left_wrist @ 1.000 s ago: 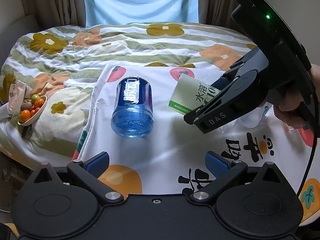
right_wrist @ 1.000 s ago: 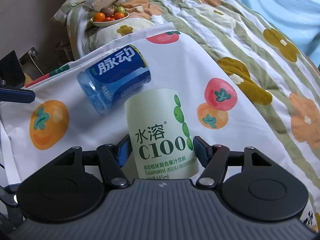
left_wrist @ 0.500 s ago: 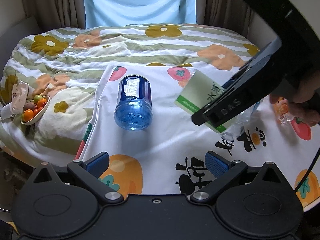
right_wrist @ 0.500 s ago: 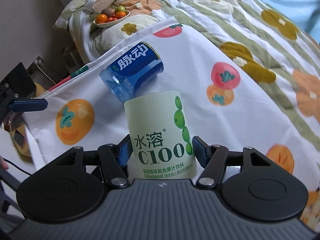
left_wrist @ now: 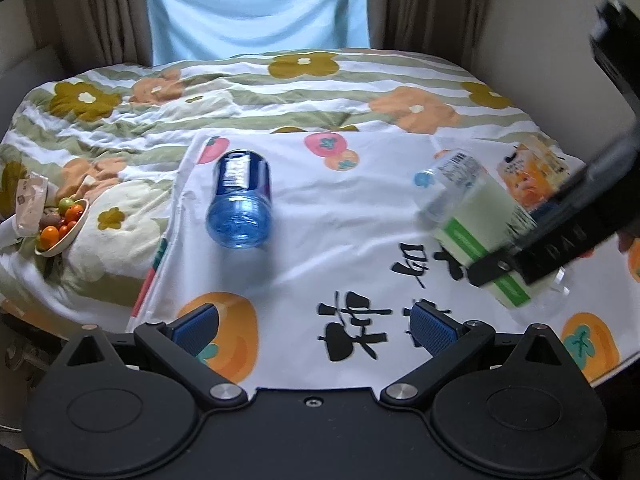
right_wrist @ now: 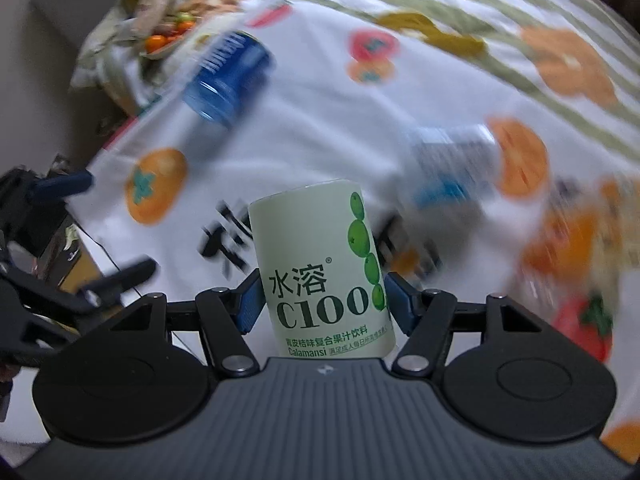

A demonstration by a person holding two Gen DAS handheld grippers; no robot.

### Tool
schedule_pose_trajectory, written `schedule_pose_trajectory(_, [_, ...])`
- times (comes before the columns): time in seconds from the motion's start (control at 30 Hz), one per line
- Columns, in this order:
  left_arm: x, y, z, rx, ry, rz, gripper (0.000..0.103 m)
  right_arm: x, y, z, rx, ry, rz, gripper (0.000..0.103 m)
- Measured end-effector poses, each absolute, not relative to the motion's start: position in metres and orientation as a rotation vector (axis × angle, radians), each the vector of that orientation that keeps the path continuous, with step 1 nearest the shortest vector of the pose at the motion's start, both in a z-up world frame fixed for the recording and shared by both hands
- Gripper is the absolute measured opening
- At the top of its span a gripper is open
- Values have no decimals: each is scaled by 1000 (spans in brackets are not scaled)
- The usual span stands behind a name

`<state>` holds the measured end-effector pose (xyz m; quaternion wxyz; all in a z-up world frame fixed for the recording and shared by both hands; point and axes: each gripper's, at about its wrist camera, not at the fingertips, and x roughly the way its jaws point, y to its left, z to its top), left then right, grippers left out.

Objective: Flip cup upright
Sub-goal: 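Lift the green bottle with the right gripper and rotate it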

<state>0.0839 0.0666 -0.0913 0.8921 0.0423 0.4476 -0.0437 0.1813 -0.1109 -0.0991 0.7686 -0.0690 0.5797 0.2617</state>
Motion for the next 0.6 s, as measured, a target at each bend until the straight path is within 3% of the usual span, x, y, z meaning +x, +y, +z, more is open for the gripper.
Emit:
schedule_pose_trajectory(0.3, [80,38,-96,109,938,-174,103,162,-184,-133,-41,1365,325,79])
schedule_pose_trajectory(0.6, [82,20,-99,122,944,-209,103,166,-197,-154,4,1384,248,81])
